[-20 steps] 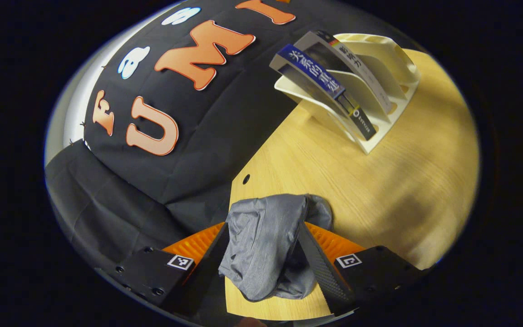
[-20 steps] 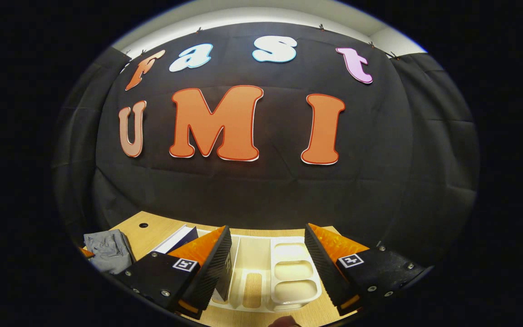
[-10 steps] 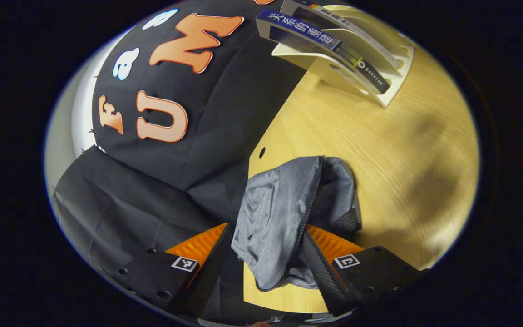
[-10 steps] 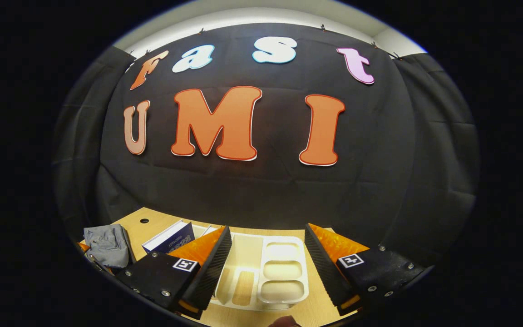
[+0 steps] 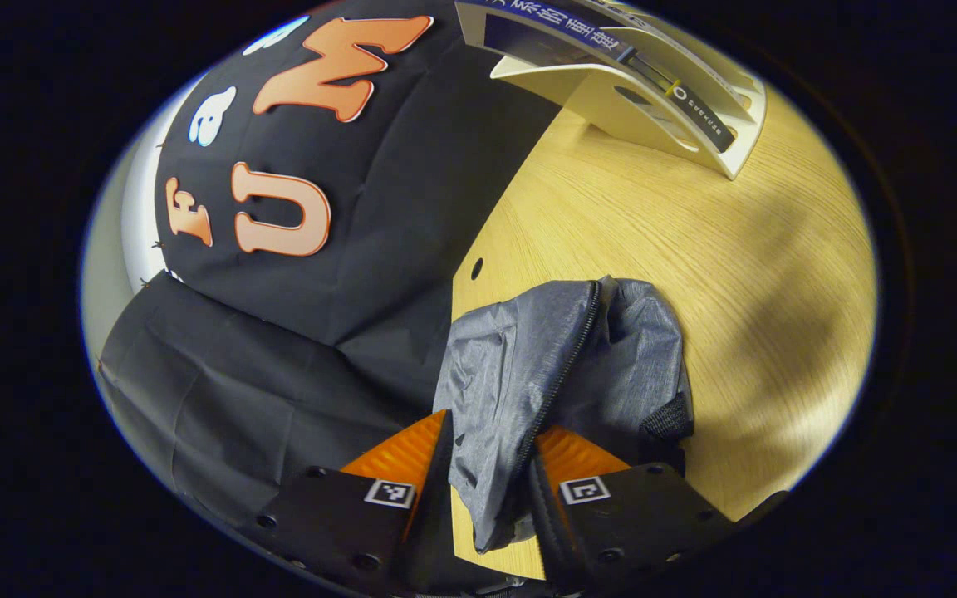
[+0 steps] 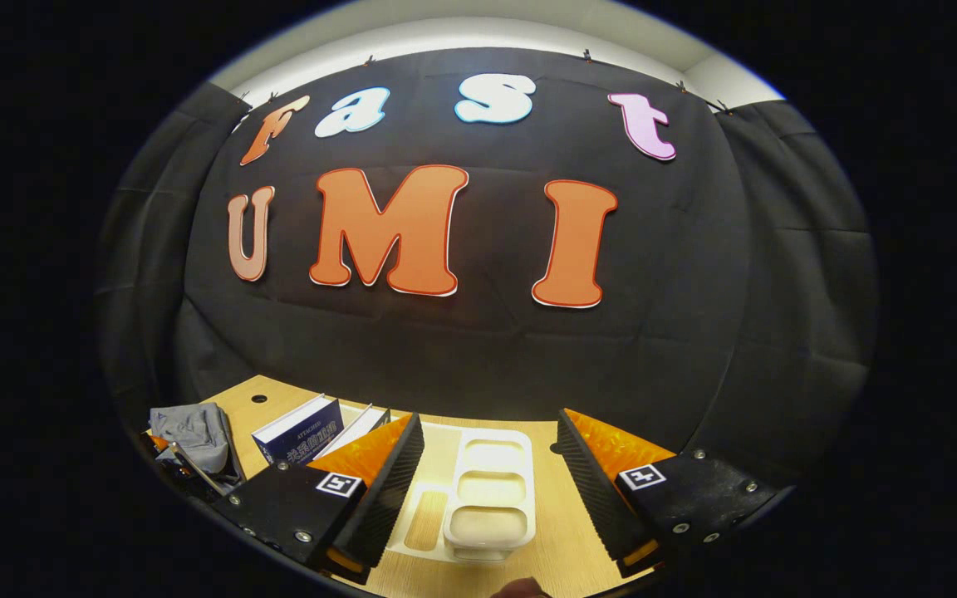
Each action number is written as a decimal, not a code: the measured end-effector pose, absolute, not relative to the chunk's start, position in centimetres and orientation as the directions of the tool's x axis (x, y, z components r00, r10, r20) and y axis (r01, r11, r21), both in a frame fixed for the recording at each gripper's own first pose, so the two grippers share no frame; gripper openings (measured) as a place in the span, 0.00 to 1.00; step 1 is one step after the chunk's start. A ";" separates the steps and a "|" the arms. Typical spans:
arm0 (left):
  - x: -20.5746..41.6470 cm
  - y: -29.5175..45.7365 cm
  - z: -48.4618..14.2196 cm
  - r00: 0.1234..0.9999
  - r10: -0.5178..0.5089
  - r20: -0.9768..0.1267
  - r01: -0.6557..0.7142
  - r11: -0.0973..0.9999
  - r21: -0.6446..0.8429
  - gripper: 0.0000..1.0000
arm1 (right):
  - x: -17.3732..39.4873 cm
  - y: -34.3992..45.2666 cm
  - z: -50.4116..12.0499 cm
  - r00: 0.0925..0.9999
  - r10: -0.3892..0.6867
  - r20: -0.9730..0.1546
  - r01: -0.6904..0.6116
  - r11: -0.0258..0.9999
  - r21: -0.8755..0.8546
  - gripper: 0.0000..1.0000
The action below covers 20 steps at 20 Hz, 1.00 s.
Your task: Open the schoolbag, grab two books from the bookshelf and put them into the schoolbag.
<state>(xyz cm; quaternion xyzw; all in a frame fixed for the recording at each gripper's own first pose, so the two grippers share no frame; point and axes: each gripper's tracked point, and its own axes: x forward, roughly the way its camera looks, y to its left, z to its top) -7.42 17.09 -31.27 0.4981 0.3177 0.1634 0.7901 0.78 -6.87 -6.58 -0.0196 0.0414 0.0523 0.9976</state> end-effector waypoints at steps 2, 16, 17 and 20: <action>-7.3 17.3 -30.4 0.752 0.562 -0.345 0.056 0.467 0.883 0.30 | 0.6 -7.1 -6.7 0.992 0.097 -0.084 -0.100 0.994 -0.036 0.96; -5.4 20.2 -26.2 0.765 0.246 -0.595 0.217 0.772 0.598 0.06 | -0.7 -2.4 -5.8 0.991 -0.099 -0.094 0.095 0.995 -0.042 0.97; -5.0 20.5 -25.9 0.768 0.214 -0.603 0.231 0.786 0.574 0.05 | -1.0 -1.4 -5.9 0.989 -0.110 -0.098 0.106 0.993 -0.046 0.96; -4.4 21.5 -24.9 0.766 0.129 -0.629 0.280 0.814 0.508 0.05 | -1.8 1.7 -4.9 0.987 -0.131 -0.097 0.126 0.990 -0.061 0.97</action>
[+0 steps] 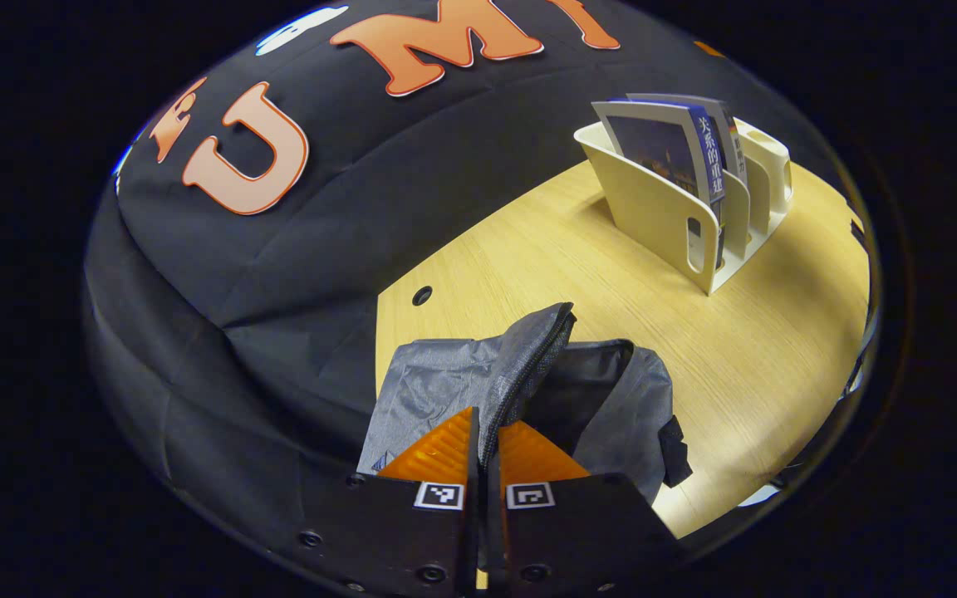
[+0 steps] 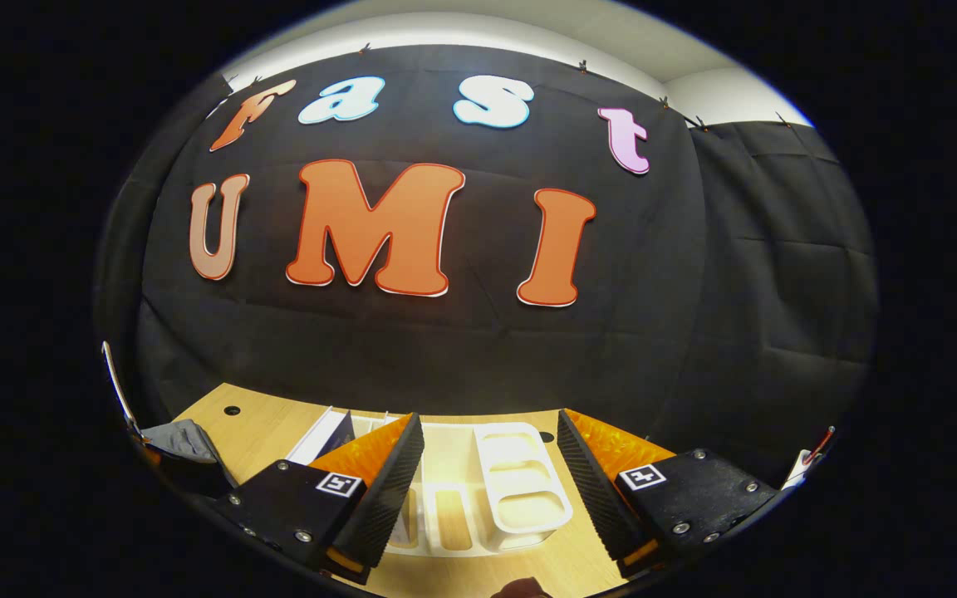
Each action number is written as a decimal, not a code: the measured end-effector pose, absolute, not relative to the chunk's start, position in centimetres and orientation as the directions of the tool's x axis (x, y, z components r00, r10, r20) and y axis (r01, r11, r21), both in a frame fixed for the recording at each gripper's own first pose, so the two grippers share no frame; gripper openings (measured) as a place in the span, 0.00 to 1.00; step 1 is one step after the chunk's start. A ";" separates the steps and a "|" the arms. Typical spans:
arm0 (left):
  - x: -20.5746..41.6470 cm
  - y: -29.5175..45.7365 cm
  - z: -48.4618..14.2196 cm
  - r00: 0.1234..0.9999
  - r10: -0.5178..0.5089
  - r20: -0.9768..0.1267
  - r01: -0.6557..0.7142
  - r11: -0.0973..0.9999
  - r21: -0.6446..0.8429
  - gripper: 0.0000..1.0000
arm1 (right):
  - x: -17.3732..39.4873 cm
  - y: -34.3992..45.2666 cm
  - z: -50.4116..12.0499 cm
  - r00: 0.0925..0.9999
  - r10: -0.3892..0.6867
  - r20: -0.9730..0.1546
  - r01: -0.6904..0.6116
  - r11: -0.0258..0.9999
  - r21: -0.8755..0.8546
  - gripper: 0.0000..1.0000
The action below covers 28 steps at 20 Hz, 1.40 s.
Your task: Open the schoolbag, grab two books from the bookshelf and put them into the schoolbag.
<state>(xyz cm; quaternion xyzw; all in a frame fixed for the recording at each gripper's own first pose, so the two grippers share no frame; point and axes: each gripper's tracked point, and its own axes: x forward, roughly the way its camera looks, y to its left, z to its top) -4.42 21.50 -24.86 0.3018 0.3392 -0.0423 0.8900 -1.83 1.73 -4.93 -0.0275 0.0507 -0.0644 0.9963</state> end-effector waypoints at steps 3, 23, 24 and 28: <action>-4.2 22.1 -24.4 0.746 0.029 -0.665 0.334 0.848 0.412 0.03 | -2.3 4.3 -3.9 0.985 -0.151 -0.085 0.143 0.986 -0.089 0.96; -1.9 24.5 -16.7 0.514 -0.425 -0.745 0.499 0.855 -0.143 0.02 | 0.0 14.0 -6.0 0.881 -0.058 -0.470 -0.002 0.992 -0.127 0.97; -1.8 24.5 -16.2 0.510 -0.435 -0.742 0.499 0.852 -0.156 0.02 | 0.2 14.2 -6.3 0.867 -0.052 -0.495 -0.020 0.990 -0.139 0.97; -1.6 24.7 -15.4 0.478 -0.457 -0.750 0.499 0.844 -0.197 0.02 | 1.5 15.3 -8.3 0.809 0.010 -0.588 -0.094 0.989 -0.113 0.97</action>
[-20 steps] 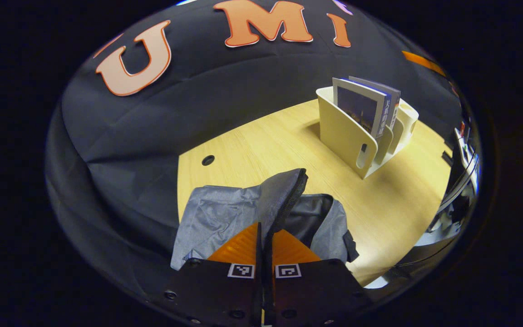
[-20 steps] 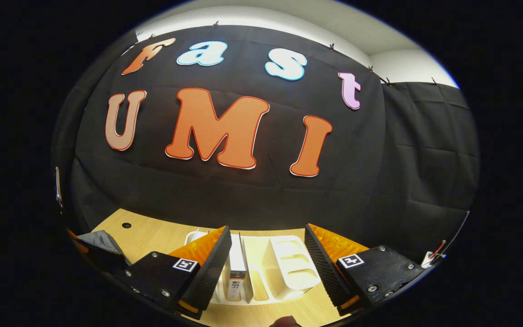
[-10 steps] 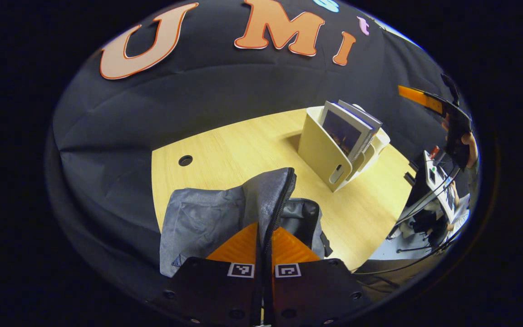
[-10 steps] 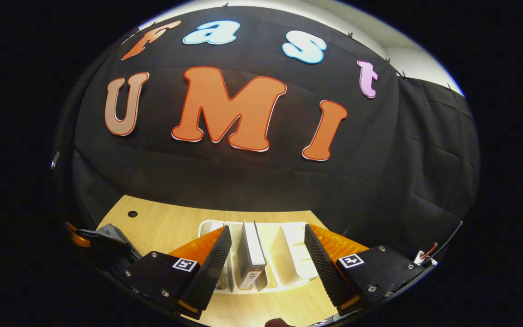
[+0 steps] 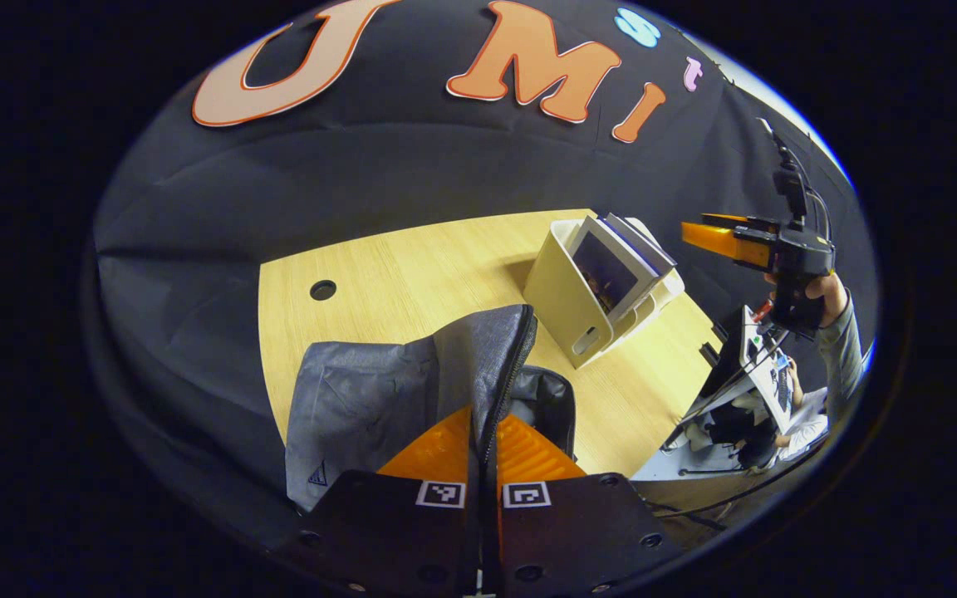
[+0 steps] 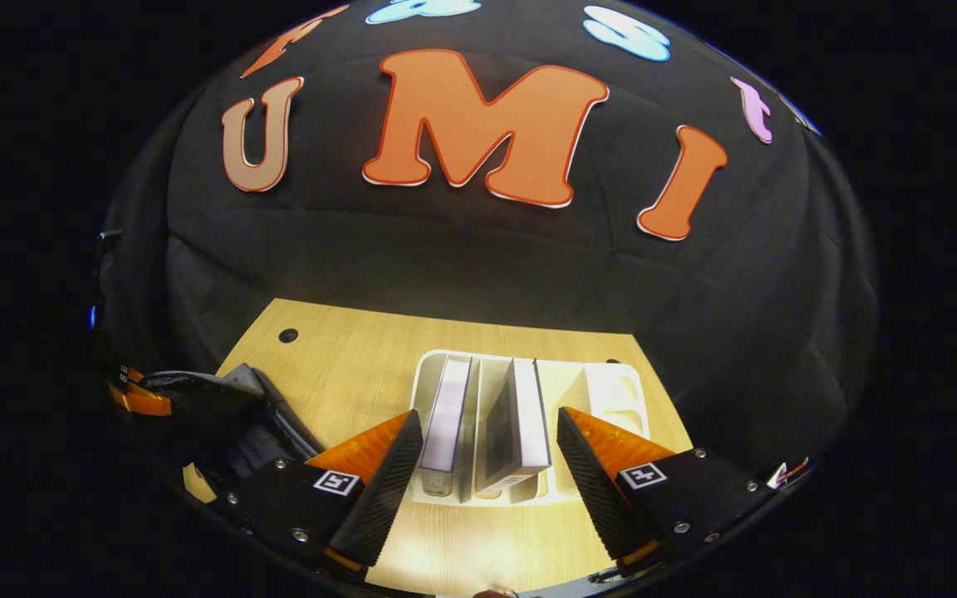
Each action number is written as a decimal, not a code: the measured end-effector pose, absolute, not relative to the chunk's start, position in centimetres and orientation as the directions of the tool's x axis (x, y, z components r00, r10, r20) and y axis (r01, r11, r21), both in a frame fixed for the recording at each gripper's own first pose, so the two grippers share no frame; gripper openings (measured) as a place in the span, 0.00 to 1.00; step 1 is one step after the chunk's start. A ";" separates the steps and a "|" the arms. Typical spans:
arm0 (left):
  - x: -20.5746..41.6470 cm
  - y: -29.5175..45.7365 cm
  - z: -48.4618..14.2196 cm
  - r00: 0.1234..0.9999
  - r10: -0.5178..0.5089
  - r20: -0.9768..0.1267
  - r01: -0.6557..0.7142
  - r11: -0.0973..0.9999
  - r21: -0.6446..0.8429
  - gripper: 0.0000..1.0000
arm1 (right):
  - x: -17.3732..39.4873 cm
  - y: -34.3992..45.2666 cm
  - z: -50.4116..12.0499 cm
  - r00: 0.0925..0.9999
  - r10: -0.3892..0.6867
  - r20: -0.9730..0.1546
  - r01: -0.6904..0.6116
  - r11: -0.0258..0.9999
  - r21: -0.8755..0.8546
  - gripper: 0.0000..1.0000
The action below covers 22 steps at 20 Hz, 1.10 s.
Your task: Open the schoolbag, grab two books from the bookshelf and put them into the schoolbag.
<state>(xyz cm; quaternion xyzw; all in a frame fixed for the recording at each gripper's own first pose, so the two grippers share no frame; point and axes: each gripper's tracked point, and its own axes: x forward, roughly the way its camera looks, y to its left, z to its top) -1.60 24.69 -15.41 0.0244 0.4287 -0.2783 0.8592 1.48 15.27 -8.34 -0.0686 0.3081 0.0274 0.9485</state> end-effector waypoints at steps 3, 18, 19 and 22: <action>-1.8 23.9 -15.4 0.442 -0.481 -0.757 0.500 0.833 -0.238 0.02 | 2.6 16.1 -9.2 0.762 0.040 -0.646 -0.132 0.987 -0.094 0.98; -1.4 23.3 -15.7 0.418 -0.475 -0.775 0.458 0.846 -0.272 0.02 | 6.0 19.0 -17.0 0.394 0.159 -0.905 -0.138 0.984 0.112 0.87; -1.5 23.4 -15.9 0.413 -0.475 -0.777 0.464 0.844 -0.270 0.02 | 6.1 19.2 -17.5 0.374 0.163 -0.913 -0.139 0.983 0.118 0.86; -1.8 23.3 -16.5 0.405 -0.473 -0.783 0.466 0.843 -0.269 0.02 | 6.5 19.1 -19.0 0.340 0.119 -0.933 -0.158 0.985 0.068 0.80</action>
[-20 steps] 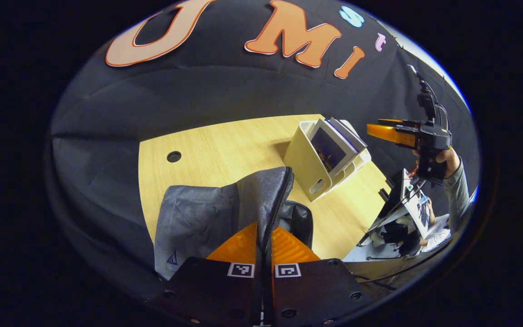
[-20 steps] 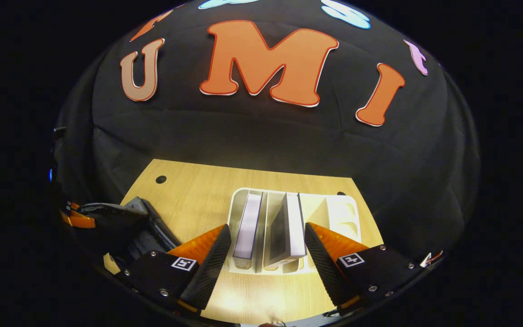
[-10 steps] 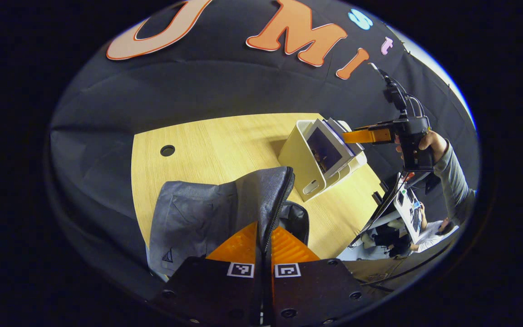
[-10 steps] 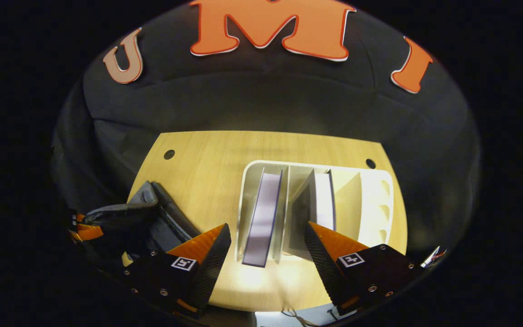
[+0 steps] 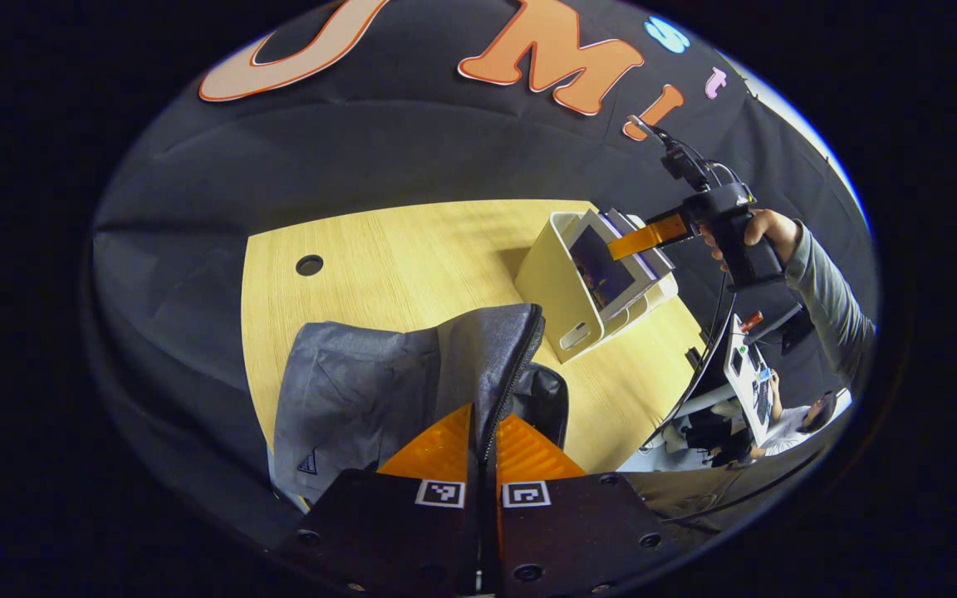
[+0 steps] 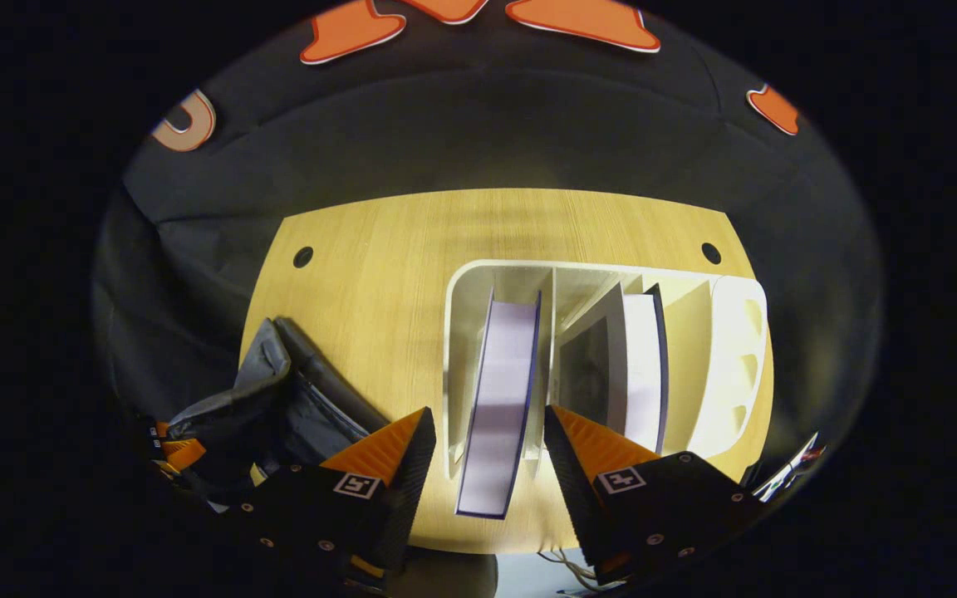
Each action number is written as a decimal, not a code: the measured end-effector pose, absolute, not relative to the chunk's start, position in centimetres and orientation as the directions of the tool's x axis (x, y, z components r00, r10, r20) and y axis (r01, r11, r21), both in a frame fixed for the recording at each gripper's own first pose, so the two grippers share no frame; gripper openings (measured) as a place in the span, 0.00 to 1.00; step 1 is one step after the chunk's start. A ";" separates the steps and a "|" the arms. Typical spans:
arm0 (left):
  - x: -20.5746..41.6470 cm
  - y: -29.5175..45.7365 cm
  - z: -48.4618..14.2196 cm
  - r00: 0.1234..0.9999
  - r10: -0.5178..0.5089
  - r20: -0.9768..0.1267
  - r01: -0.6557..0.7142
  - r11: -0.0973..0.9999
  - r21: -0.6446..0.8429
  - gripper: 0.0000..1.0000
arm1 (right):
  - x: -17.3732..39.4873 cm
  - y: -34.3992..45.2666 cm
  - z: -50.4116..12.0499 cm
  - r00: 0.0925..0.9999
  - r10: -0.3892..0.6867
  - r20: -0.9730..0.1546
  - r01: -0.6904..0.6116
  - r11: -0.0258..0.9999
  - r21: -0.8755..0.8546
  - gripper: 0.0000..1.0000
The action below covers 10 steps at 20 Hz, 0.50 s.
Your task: Open the schoolbag, grab two books from the bookshelf and put them into the schoolbag.
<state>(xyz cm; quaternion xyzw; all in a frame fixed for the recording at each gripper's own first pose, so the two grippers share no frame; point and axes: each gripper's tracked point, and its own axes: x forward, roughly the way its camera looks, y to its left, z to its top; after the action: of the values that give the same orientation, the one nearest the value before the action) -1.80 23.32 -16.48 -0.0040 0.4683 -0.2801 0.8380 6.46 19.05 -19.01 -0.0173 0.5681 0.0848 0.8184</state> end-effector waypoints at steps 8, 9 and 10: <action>-1.8 23.0 -16.8 0.397 -0.466 -0.790 0.462 0.846 -0.267 0.02 | 7.0 18.8 -21.2 0.274 0.070 -0.959 -0.061 0.997 0.055 0.37; -1.9 23.0 -17.0 0.396 -0.468 -0.790 0.463 0.845 -0.269 0.02 | 6.8 18.7 -21.0 0.272 0.072 -0.960 -0.053 0.997 0.059 0.36; -1.8 23.0 -17.1 0.393 -0.469 -0.791 0.462 0.844 -0.271 0.02 | 6.5 18.7 -20.6 0.274 0.077 -0.959 -0.052 0.997 0.065 0.42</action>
<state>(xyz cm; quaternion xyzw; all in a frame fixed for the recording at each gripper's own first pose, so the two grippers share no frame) -1.80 22.99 -17.11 -0.0038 0.4751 -0.2789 0.8346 6.54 18.68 -20.63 0.0102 0.6011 0.0405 0.7981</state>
